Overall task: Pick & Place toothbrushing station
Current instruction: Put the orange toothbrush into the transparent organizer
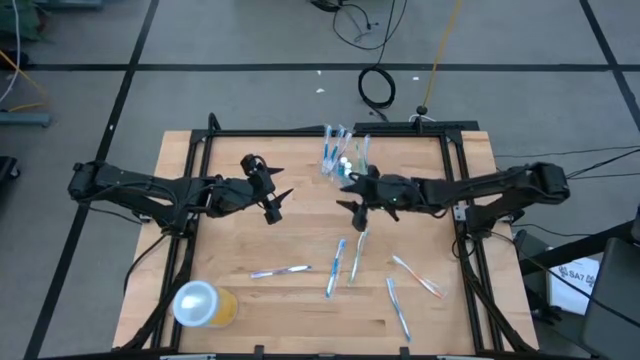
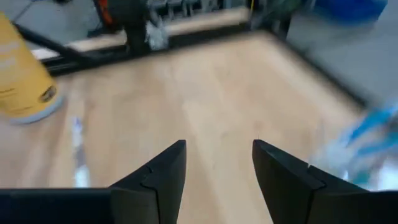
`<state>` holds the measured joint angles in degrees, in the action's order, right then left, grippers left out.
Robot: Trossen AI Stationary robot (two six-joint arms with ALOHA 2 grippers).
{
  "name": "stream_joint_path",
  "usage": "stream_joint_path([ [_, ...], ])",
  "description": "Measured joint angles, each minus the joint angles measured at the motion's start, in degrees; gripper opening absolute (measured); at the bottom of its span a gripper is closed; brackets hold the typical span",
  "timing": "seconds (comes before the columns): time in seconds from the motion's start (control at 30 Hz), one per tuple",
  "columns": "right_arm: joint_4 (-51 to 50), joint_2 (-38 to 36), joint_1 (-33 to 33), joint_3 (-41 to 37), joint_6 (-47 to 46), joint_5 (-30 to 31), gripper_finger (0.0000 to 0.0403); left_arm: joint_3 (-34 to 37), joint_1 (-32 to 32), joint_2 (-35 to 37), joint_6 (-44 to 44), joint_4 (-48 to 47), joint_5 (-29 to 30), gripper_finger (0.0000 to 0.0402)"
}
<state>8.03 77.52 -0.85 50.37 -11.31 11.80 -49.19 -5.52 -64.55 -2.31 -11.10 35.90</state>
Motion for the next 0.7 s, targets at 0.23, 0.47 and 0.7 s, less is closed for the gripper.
stream_joint_path([
  [0.23,-22.9,-3.0,5.4,-2.2,-12.9,-0.2,0.0170,0.0,0.0,0.0,-0.2,0.1,0.0,0.0280],
  [0.47,-41.0,-3.4,11.9,-5.2,-25.9,-5.9,0.0169,0.0,0.0,0.0,-0.4,0.1,0.0,0.0280],
  [0.7,-51.5,-3.4,18.1,-5.4,-36.9,-12.6,0.0169,0.0,0.0,0.0,-0.4,0.1,0.0,0.0280],
])
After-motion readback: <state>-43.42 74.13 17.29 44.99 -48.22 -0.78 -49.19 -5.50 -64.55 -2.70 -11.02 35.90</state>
